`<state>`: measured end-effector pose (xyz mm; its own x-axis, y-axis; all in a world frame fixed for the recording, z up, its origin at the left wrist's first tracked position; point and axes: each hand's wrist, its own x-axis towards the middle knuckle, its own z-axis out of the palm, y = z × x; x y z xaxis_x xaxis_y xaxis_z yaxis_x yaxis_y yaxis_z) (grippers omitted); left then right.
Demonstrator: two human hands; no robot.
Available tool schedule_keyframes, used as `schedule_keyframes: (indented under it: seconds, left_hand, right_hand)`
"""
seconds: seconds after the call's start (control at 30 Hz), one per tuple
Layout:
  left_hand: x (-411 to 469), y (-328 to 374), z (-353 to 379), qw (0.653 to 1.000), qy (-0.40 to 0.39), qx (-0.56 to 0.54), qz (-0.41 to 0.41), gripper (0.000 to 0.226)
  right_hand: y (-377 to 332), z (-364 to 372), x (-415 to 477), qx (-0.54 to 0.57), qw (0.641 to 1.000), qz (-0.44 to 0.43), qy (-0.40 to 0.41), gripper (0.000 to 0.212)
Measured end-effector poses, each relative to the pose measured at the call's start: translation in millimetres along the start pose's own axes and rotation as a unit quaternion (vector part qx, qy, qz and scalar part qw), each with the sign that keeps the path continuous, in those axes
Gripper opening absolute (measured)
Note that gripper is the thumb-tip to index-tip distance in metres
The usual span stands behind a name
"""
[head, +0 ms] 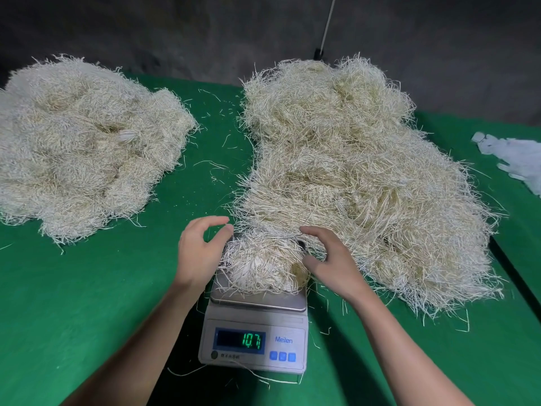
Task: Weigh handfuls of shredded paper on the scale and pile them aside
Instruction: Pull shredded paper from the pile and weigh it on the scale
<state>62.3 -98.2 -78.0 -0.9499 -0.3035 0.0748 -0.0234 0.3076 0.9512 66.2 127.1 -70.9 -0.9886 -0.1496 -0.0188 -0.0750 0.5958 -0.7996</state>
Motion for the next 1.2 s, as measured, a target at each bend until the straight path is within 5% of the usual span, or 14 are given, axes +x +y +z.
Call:
schedule_keyframes:
  seconds: [0.43, 0.57, 0.7, 0.77, 0.87, 0.97, 1.07, 1.13, 1.2]
  left_hand:
    - [4.5, -7.5, 3.4, 1.0, -0.008, 0.0, -0.007, 0.015]
    - [11.1, -27.8, 5.5, 0.999, 0.009, 0.002, -0.041, 0.046]
    - [11.4, -55.2, 16.0, 0.985, -0.082, 0.071, -0.133, 0.063]
    - [5.4, -58.8, 28.8, 0.974, -0.124, 0.123, -0.144, 0.06]
    - [-4.0, -50.8, 45.4, 0.969, -0.146, 0.171, -0.099, 0.066]
    - [-6.6, -23.8, 51.4, 0.979, -0.148, -0.052, -0.134, 0.081]
    - [17.2, 16.9, 54.0, 0.882, -0.127, -0.332, -0.308, 0.066]
    - [34.6, 39.8, 53.7, 0.85, -0.072, -0.38, -0.356, 0.045]
    - [34.4, 55.7, 60.7, 0.881, -0.011, -0.351, -0.316, 0.032]
  right_hand:
    - [3.4, 3.1, 6.8, 0.001, 1.0, 0.003, -0.001, 0.055]
    - [9.1, 9.9, 11.4, -0.031, 0.996, -0.011, -0.079, 0.099]
    - [16.3, 38.4, 22.2, -0.149, 0.981, 0.005, -0.123, 0.129]
    - [20.0, 58.6, 24.2, -0.188, 0.972, -0.003, -0.142, 0.123]
    - [28.0, 80.0, 23.9, -0.218, 0.971, -0.062, -0.076, 0.086]
    - [14.9, 76.7, 30.6, -0.097, 0.993, -0.072, 0.013, 0.069]
    - [-14.2, 62.0, 31.9, -0.064, 0.992, -0.111, 0.014, 0.067]
    - [-37.0, 62.0, 21.9, 0.007, 0.986, -0.165, 0.006, 0.068]
    - [-54.5, 55.5, 25.5, 0.093, 0.983, -0.151, 0.039, 0.066]
